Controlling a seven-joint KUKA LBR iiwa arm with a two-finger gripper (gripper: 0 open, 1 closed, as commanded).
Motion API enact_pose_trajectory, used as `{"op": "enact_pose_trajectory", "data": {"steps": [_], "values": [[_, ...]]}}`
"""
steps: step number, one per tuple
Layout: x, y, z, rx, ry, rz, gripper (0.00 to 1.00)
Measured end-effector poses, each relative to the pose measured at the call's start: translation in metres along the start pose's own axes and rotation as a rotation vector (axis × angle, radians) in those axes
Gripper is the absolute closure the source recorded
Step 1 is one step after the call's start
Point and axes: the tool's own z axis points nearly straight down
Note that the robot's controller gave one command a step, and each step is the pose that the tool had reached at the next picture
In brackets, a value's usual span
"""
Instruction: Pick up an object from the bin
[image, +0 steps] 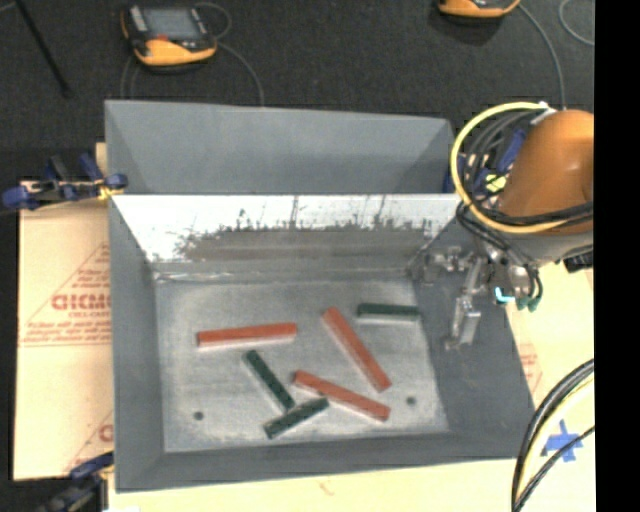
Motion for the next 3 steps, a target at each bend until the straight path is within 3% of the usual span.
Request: {"op": "enact_pose_trajectory", "data": {"steps": [1, 2, 3], "values": [[-0.002, 0.000, -0.004, 0.001, -0.008, -0.003, 0.00], [-0.046, -0.002, 0.077, 0.003, -0.015, -0.071, 0.00], [-0.057, -0.002, 0.100, 0.000, -0.002, -0.103, 0.00]]}}
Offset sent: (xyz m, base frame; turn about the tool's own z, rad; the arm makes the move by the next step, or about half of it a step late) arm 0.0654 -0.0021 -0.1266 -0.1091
